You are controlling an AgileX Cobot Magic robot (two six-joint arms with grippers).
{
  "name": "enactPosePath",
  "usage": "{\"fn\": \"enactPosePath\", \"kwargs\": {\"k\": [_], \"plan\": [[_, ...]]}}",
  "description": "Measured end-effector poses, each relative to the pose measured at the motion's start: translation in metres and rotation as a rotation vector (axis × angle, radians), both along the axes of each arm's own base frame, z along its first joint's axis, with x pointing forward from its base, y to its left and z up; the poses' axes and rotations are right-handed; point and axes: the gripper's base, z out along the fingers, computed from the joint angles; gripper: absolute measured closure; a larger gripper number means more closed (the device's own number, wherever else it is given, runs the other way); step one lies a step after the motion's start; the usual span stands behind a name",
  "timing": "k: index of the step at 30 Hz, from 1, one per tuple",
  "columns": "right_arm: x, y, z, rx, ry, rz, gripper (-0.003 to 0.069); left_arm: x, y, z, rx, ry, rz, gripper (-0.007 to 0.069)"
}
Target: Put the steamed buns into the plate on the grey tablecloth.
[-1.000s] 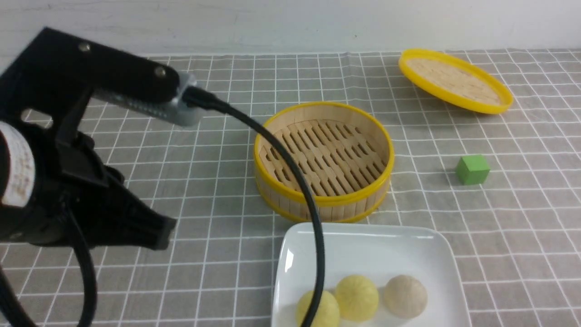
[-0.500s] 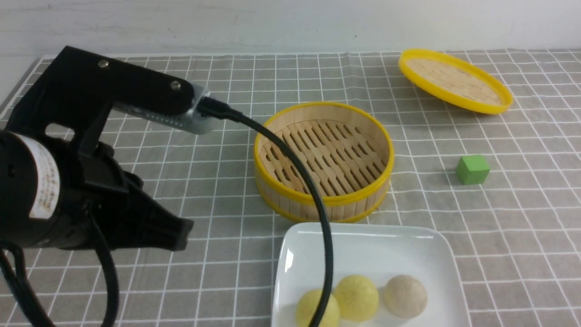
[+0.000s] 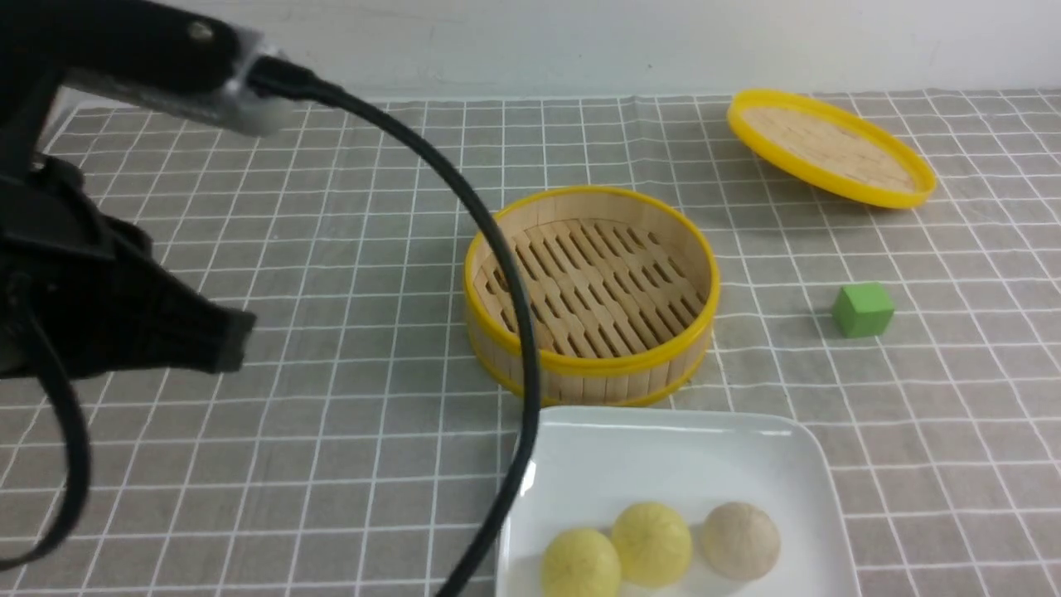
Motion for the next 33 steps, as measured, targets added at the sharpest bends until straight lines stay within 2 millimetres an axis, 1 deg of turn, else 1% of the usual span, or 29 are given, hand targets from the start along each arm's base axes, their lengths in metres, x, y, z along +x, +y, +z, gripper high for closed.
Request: {"fn": "enactPosePath", "kwargs": {"k": [1, 4, 8, 9, 11, 13, 14, 15, 16, 17, 18, 19, 21, 22, 25, 27, 33], "plan": [[0.0, 0.0, 0.0, 0.006, 0.0, -0.002, 0.0568, -0.009, 0.008, 0.006, -0.041, -0.012, -0.017, 0.0605], [0.0, 0.001, 0.0, 0.018, -0.003, 0.0, 0.0564, -0.028, 0.025, 0.011, -0.121, -0.018, -0.046, 0.0605], [0.0, 0.001, 0.0, 0.02, -0.003, 0.001, 0.0561, -0.06, 0.059, -0.001, -0.224, -0.044, -0.046, 0.0605], [0.0, 0.001, 0.0, 0.02, -0.003, 0.001, 0.056, -0.062, 0.06, -0.004, -0.228, -0.038, -0.041, 0.0605], [0.0, 0.001, 0.0, 0.02, -0.003, 0.001, 0.0556, -0.08, 0.083, -0.029, -0.295, -0.038, 0.002, 0.0605], [0.0, 0.001, 0.0, 0.02, -0.003, 0.0, 0.0553, -0.087, 0.091, -0.051, -0.334, -0.031, 0.029, 0.0605], [0.0, 0.001, 0.0, 0.02, -0.003, 0.0, 0.0552, -0.088, 0.092, -0.067, -0.376, -0.039, 0.039, 0.0605], [0.0, 0.001, 0.0, 0.02, -0.003, 0.0, 0.0552, -0.089, 0.092, -0.07, -0.379, -0.037, 0.046, 0.0605], [0.0, 0.001, 0.0, 0.02, -0.003, 0.0, 0.055, -0.088, 0.091, -0.088, -0.488, -0.099, 0.036, 0.0605], [0.0, 0.001, 0.0, 0.02, -0.003, 0.0, 0.0549, -0.088, 0.09, -0.096, -0.525, -0.12, 0.037, 0.0605], [0.0, 0.001, 0.0, 0.02, -0.003, 0.0, 0.0549, -0.087, 0.089, -0.099, -0.548, -0.136, 0.03, 0.0605], [0.0, 0.001, 0.0, 0.02, -0.003, 0.0, 0.0547, -0.085, 0.084, -0.108, -0.629, -0.205, -0.007, 0.0605], [0.0, 0.001, 0.0, 0.02, -0.003, 0.0, 0.0546, -0.082, 0.078, -0.113, -0.684, -0.261, -0.052, 0.0605], [0.0, 0.001, 0.0, 0.02, -0.003, 0.0, 0.0543, -0.081, 0.07, -0.115, -0.738, -0.321, -0.123, 0.0604], [0.0, 0.001, 0.0, 0.02, -0.003, 0.0, 0.0538, -0.081, 0.061, -0.12, -0.769, -0.39, -0.224, 0.0601], [0.0, 0.001, 0.0, 0.02, -0.003, 0.0, 0.0536, -0.081, 0.058, -0.123, -0.752, -0.423, -0.267, 0.0598], [0.0, 0.001, 0.0, 0.02, -0.003, 0.0, 0.0532, -0.08, 0.057, -0.129, -0.73, -0.431, -0.275, 0.059]]}}
